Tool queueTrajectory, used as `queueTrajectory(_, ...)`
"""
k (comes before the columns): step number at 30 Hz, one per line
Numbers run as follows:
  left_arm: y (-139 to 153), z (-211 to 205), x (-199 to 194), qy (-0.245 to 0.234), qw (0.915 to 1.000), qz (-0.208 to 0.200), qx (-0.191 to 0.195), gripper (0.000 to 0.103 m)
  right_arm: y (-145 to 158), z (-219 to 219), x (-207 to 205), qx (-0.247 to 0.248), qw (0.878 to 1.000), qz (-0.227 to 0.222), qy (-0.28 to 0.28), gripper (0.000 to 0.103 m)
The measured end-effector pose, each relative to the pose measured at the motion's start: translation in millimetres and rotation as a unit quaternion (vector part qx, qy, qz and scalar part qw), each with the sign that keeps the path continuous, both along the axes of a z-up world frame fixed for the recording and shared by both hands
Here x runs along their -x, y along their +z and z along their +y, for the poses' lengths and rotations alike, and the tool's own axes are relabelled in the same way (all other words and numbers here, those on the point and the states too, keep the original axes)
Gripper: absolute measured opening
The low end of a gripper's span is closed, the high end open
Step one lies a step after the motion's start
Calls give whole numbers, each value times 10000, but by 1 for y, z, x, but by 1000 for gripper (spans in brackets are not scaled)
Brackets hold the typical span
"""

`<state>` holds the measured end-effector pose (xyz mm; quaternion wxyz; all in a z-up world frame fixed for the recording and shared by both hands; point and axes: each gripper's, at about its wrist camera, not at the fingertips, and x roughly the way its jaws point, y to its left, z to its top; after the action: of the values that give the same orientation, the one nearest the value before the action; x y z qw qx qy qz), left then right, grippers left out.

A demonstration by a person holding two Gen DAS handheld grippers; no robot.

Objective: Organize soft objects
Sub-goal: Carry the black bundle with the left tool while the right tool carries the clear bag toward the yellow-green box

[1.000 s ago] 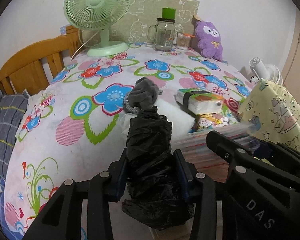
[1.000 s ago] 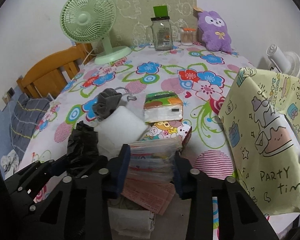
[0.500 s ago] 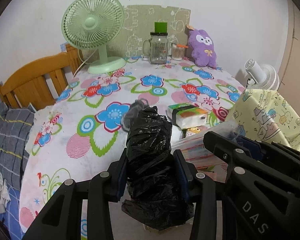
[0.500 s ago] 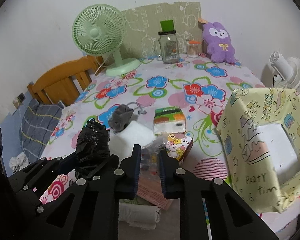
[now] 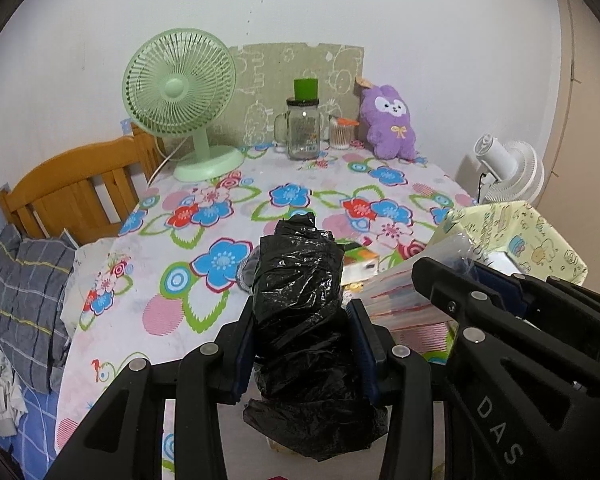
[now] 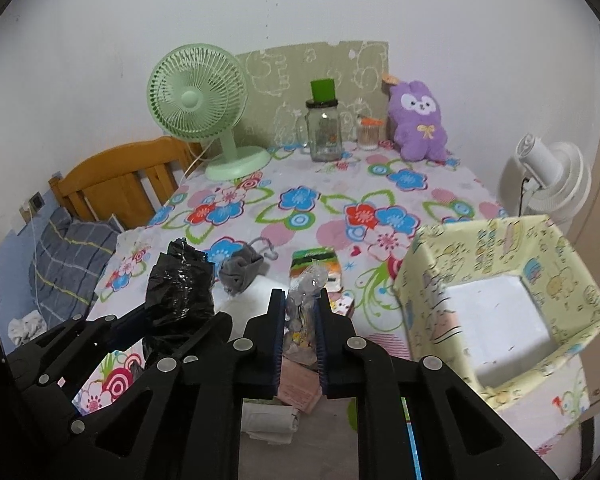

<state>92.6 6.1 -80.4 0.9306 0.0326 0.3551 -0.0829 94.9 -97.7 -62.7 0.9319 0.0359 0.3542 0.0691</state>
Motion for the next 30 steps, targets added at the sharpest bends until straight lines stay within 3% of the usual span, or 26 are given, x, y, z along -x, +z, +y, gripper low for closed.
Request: queueTrajectory(30, 68, -54, 14, -470, 9962, -736, 28, 44, 73, -52, 14, 461, 9971, -589, -139, 16)
